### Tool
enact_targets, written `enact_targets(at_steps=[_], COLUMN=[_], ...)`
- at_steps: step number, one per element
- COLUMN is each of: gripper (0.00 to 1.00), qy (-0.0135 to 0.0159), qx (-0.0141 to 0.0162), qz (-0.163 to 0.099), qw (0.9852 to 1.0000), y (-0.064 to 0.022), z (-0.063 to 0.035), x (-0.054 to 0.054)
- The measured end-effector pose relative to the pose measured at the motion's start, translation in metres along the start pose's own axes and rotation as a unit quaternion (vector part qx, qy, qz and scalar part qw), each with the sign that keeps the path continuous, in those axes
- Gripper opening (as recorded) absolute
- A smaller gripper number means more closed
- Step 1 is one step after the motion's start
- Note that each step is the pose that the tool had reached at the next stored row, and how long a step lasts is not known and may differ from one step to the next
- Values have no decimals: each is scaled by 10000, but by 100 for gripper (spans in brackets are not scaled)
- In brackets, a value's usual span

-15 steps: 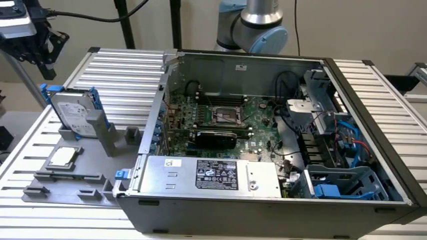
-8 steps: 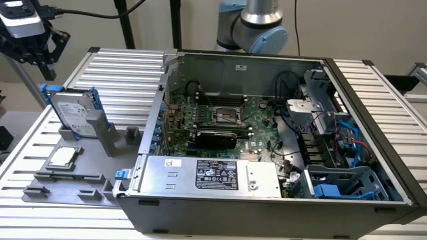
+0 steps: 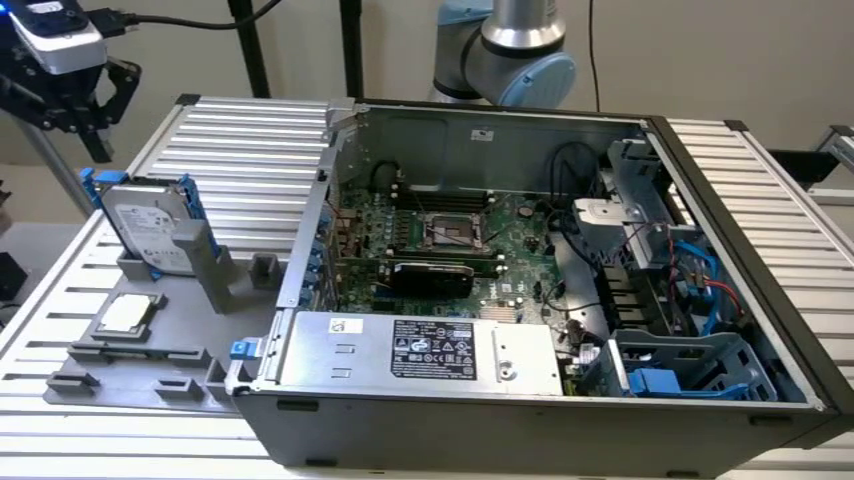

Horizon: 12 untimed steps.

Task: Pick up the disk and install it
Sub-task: 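Reach for the disk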

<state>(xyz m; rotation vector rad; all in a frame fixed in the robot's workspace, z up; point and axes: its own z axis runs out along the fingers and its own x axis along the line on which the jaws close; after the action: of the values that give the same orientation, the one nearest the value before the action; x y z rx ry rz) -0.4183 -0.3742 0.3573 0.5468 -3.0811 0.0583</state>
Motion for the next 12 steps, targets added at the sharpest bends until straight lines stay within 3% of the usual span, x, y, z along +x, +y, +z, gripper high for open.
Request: enact_targets(at_steps=[6,12], gripper=[0,0], qy=[-19,-37], qx=[10,20], qz=[-539,-1087], qw=[9985,9941], y=[0,1], z=[14,28], x=[0,-1])
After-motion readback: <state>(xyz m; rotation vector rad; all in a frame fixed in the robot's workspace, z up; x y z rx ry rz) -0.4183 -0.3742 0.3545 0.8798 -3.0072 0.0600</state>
